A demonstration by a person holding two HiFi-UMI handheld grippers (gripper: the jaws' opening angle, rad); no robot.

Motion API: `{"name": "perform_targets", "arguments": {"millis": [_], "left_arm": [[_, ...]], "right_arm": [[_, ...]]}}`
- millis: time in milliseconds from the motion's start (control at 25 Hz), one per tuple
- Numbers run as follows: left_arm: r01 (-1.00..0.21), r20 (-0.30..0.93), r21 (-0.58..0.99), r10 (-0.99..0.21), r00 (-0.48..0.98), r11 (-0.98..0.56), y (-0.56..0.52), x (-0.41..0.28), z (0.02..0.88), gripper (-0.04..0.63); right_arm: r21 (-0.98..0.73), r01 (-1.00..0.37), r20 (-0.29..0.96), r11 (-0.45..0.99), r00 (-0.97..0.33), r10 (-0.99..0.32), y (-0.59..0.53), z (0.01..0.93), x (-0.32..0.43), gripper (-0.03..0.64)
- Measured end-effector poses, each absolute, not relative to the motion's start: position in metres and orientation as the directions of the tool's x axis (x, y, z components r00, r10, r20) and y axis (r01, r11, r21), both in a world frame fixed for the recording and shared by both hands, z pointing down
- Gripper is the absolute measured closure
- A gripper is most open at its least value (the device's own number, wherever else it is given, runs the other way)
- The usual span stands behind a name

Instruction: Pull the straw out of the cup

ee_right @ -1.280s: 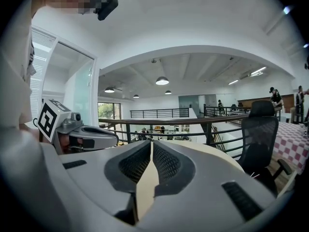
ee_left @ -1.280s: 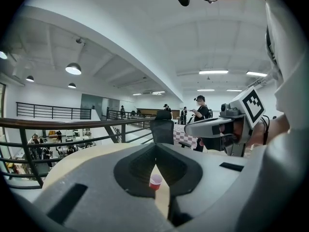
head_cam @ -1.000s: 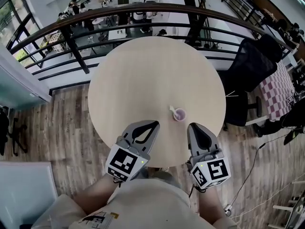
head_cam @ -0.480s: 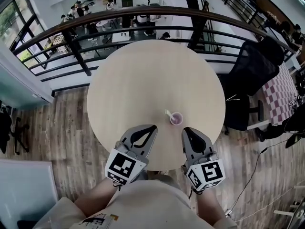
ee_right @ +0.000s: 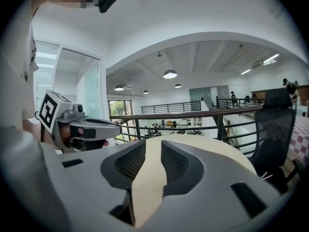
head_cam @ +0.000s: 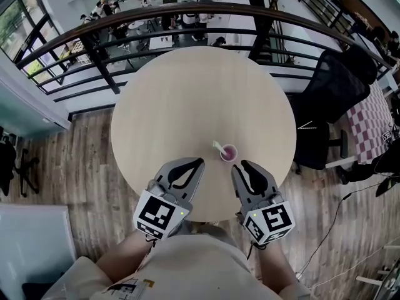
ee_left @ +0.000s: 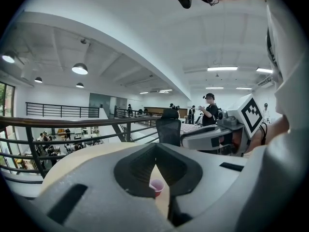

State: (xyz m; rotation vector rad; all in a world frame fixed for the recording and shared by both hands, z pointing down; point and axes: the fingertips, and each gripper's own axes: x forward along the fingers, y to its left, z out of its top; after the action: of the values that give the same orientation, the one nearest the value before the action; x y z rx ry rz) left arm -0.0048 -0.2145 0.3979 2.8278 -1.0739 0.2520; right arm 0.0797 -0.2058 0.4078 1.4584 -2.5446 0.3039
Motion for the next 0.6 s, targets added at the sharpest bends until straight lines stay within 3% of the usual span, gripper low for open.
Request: {"name": "perform_targets", "arguments": {"millis": [80,600], "left_arm": [[-0.673,0.193,0.036,-0.656,0.73,-0.739,-0.222,-0.003,0.399,0.583],[-0.706,0.293,0.045,-0.666,0.686,-0.707,-0.276,-0.005,0.458,0.581]], "right_arm": [[-0.099,-0.858,0.264,0.504,-0.511,-0.818,-0.214,0.41,0.081,0.5],[-0.042,-0.838,0.41,0.544,-0.511,-0.756,-0.281,0.492,0.076,0.468]]}}
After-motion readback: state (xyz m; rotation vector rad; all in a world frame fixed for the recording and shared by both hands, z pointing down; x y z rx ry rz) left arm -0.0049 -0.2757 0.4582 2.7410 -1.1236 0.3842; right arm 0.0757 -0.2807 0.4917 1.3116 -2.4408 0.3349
